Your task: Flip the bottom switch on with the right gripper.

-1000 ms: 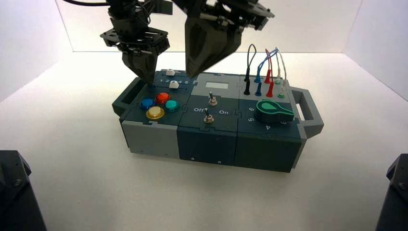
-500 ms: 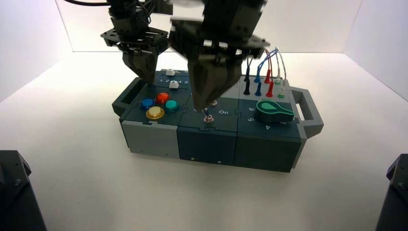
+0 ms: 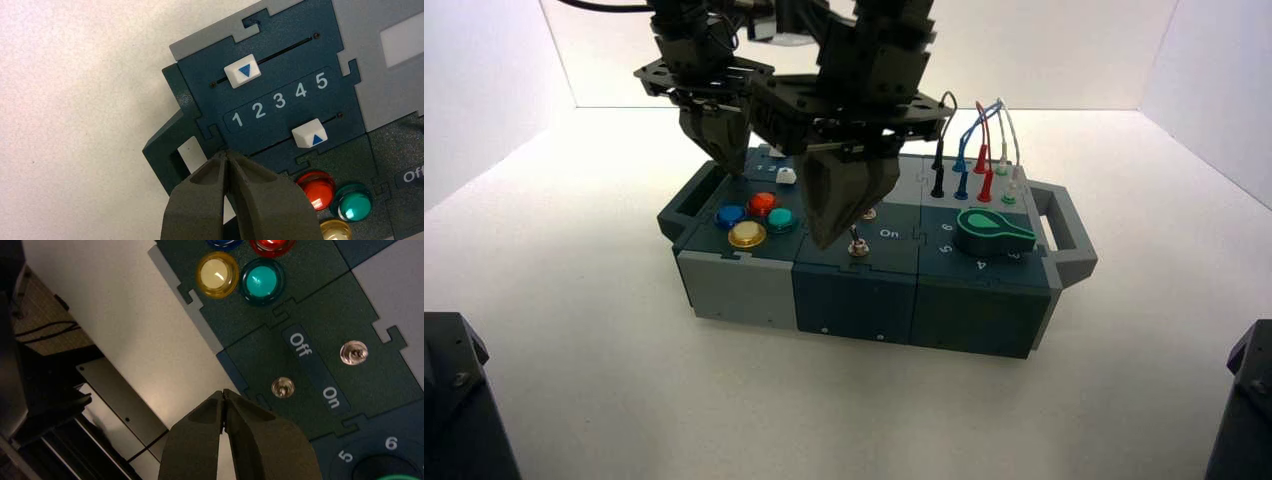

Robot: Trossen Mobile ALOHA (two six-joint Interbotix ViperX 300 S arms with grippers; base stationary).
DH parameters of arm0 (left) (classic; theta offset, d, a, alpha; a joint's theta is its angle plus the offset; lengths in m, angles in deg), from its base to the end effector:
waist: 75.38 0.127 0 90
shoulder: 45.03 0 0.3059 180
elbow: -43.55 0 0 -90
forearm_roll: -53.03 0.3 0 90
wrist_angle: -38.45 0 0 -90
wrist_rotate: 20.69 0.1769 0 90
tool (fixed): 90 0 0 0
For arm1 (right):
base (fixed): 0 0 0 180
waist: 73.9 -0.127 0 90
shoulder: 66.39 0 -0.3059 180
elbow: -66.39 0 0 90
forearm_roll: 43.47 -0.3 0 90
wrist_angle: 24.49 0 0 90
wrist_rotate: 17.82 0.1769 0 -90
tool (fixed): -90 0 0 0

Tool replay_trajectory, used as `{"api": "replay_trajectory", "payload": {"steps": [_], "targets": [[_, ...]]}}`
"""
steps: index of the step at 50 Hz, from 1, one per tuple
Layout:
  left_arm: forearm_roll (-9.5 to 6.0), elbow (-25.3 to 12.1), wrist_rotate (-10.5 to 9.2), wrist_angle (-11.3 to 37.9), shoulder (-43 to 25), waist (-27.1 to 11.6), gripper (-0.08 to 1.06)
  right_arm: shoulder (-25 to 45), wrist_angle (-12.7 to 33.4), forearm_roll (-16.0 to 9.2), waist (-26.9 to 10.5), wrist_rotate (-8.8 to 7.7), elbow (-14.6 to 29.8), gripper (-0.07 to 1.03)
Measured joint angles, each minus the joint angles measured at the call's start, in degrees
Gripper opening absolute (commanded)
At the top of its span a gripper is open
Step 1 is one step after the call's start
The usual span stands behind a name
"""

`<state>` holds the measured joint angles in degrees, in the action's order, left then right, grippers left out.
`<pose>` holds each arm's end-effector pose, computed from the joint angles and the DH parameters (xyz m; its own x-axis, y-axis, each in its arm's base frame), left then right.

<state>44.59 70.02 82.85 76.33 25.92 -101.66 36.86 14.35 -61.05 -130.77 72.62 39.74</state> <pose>0.2899 -0.1609 0.0272 0.0674 -0.1338 -0.9887 0.5538 0.8293 -0.0745 0.1567 0.3015 0.0628 -0.0416 0.2828 -0.9583 -0.6869 0.6884 0.2330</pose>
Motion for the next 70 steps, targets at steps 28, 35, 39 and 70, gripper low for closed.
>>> {"api": "replay_trajectory", "payload": {"steps": [28, 35, 39, 70], "targets": [[0.00, 0.0, 0.09, 0.1, 0.0, 0.0, -0.03, 4.0, 0.4, 3.2, 1.8, 0.00, 4.1, -0.02], [0.00, 0.0, 0.35, 0.0, 0.0, -0.1, -0.03, 4.0, 0.9, 4.6, 3.6, 0.00, 4.2, -0.02], [0.00, 0.0, 0.35, 0.0, -0.1, -0.1, -0.03, 4.1, 1.0, 5.5, 3.7, 0.00, 4.2, -0.02], [0.00, 0.0, 0.44, 0.1, -0.1, 0.0, -0.03, 5.7, 1.0, 6.4, 3.8, 0.09, 4.0, -0.02]]}}
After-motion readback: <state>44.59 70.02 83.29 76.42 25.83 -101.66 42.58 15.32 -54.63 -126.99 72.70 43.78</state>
